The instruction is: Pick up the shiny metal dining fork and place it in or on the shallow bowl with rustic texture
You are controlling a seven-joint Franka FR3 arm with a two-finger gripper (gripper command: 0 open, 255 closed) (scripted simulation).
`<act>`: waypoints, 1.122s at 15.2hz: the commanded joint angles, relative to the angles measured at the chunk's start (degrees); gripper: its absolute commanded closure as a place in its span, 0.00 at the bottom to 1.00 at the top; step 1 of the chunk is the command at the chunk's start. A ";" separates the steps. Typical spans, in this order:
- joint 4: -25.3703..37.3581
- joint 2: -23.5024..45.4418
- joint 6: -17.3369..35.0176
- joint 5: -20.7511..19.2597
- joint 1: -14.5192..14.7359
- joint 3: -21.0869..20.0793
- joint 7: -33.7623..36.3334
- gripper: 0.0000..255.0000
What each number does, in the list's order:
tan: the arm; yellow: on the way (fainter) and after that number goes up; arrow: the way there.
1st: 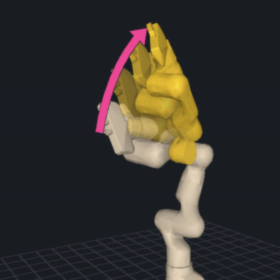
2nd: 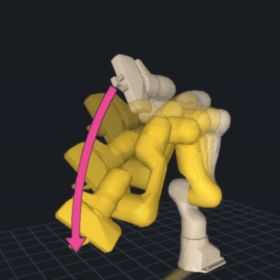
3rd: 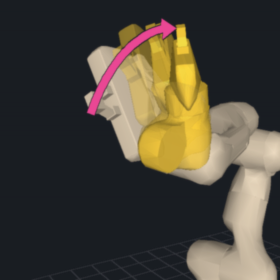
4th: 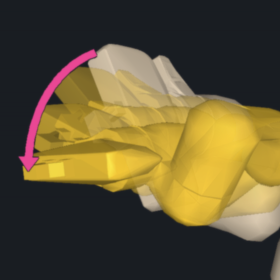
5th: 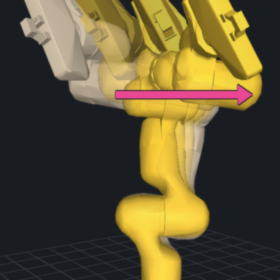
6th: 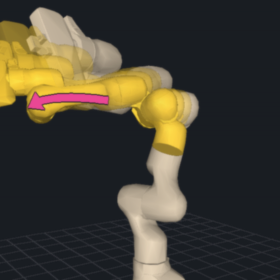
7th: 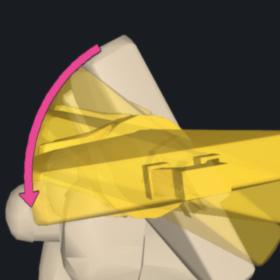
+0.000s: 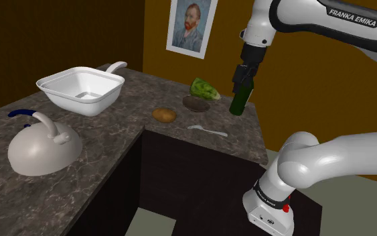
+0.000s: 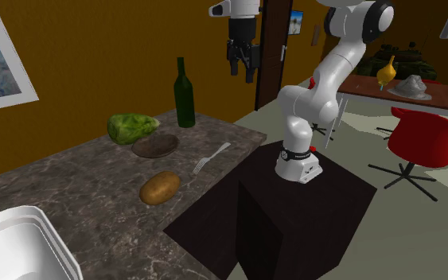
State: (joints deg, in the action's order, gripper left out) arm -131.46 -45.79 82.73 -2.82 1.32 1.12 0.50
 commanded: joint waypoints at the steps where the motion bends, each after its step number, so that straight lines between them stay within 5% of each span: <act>1: 0.00 0.00 0.00 0.00 0.00 0.00 0.00 0.00; 17: -13.12 19.42 27.20 0.50 5.10 16.11 -27.33 0.00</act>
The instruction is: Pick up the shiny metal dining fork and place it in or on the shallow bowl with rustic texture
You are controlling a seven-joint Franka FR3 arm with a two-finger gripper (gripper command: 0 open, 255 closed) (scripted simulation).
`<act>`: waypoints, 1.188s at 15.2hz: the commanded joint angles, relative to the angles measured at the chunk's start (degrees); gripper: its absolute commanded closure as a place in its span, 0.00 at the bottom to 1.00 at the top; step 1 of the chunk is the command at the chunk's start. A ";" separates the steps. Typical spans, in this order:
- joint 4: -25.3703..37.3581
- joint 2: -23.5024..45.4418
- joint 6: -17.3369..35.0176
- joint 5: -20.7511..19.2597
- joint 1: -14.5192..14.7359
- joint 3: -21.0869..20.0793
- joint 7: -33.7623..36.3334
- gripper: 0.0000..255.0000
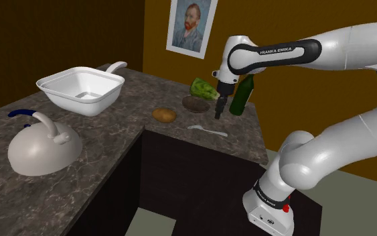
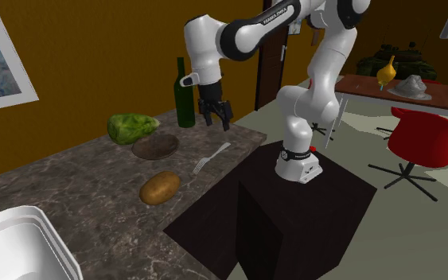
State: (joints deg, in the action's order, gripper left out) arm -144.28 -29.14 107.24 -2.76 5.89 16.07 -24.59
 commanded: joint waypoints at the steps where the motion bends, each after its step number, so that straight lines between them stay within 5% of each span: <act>1: -0.41 4.83 4.35 0.97 1.06 2.06 -4.17 0.00; 4: -0.26 10.72 8.56 2.94 2.47 4.21 -9.63 0.00; 11: -4.16 12.97 14.61 3.73 2.83 4.43 -10.27 0.00; 18: -4.46 13.19 15.12 3.82 2.88 4.45 -10.34 0.00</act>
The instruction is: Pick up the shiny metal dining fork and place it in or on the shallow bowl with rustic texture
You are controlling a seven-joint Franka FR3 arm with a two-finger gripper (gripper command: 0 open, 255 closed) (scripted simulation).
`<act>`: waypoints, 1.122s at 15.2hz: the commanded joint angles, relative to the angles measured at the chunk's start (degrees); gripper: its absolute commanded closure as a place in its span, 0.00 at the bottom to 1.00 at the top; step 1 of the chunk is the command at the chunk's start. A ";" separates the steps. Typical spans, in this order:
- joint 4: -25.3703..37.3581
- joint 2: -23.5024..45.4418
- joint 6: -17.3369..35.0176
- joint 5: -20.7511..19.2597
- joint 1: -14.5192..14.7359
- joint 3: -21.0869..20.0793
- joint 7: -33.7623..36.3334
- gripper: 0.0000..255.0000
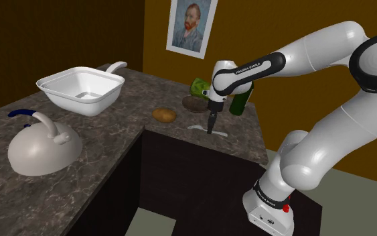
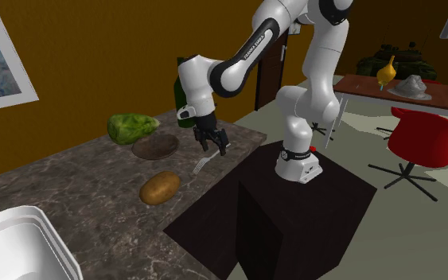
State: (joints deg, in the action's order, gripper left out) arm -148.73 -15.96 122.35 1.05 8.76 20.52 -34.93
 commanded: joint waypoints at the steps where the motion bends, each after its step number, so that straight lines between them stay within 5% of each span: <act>1: 0.00 0.00 0.00 0.00 0.00 0.00 0.00 0.00; 2: 0.00 0.00 0.00 0.00 0.00 0.00 0.00 1.00; 11: -0.01 0.00 0.01 0.00 0.00 -0.01 0.00 1.00; 17: 2.23 -3.28 -5.33 -0.90 -0.36 -0.67 1.26 1.00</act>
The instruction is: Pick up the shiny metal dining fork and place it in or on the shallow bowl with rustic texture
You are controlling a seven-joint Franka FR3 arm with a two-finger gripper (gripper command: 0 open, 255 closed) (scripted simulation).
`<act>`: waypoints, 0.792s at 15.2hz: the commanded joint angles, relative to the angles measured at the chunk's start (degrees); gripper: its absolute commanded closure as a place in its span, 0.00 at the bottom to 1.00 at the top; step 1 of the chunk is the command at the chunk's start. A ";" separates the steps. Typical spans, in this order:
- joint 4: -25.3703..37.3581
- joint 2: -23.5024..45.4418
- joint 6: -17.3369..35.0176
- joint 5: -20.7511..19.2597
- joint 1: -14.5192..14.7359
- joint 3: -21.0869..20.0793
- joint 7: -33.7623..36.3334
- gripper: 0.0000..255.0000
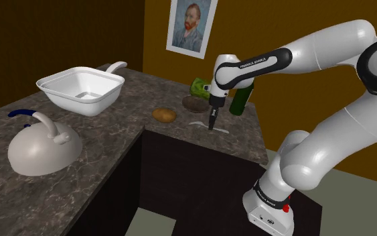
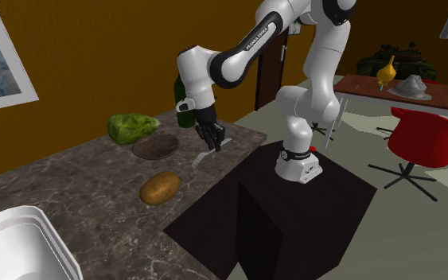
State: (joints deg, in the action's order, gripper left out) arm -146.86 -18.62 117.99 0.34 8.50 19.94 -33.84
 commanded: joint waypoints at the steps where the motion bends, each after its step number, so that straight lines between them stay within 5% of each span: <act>1: 0.78 -1.10 -1.85 -0.30 -0.15 -0.20 0.36 1.00; 12: 6.17 -5.27 -11.22 -0.95 -0.40 -1.33 1.98 1.00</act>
State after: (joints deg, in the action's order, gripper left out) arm -141.31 -23.73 107.56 -0.58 8.12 18.65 -31.90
